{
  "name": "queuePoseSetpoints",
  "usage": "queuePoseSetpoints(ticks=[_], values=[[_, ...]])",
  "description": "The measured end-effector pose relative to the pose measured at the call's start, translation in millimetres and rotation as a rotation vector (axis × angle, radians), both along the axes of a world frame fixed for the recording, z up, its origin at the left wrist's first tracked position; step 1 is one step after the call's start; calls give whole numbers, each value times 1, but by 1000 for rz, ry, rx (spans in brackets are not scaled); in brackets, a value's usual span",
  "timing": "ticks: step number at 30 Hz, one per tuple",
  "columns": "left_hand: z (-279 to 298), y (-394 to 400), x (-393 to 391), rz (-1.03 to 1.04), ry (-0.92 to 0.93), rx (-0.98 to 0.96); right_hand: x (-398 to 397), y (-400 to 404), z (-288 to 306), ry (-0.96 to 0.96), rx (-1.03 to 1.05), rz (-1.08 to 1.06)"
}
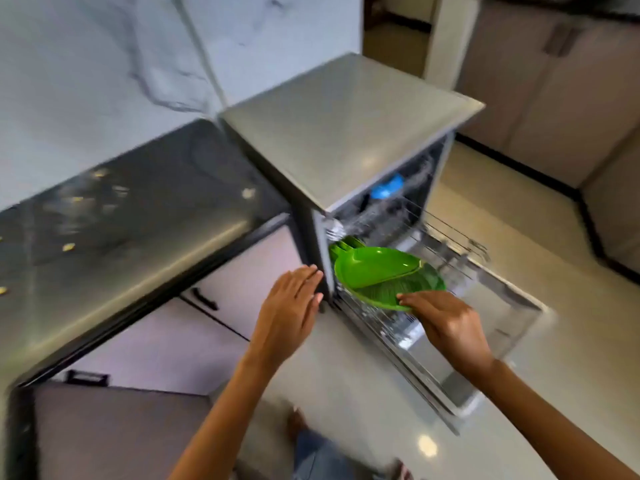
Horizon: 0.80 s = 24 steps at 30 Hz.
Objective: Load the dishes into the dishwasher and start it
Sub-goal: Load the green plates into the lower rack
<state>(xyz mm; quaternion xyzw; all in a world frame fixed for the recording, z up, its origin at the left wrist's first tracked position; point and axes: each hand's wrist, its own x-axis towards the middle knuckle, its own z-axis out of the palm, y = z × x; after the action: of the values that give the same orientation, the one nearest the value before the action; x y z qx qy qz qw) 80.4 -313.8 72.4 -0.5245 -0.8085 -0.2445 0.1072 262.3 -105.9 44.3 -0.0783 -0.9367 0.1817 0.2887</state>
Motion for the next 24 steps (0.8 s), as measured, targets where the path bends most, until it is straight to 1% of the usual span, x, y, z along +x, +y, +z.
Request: queuePoseSetpoints(ticks=[2, 5, 8, 10, 16, 21, 24], values=[[-17, 36, 13, -35, -58, -54, 32, 28, -17, -40, -16, -112], [-59, 90, 28, -117, -121, -143, 63, 63, -54, -69, -41, -274], [-110, 134, 26, -195, -151, -265, 64, 88, -99, -84, -78, -381], [-157, 163, 13, -227, -117, -345, 53, 110, -140, -86, -111, -421], [-304, 246, -54, -206, -52, -543, -19, 177, -267, -101, -224, -456], [-393, 314, -107, -204, 20, -703, -105, 233, -348, -177, -342, -443], [-429, 338, -137, -180, 33, -813, -159, 263, -383, -265, -414, -439]])
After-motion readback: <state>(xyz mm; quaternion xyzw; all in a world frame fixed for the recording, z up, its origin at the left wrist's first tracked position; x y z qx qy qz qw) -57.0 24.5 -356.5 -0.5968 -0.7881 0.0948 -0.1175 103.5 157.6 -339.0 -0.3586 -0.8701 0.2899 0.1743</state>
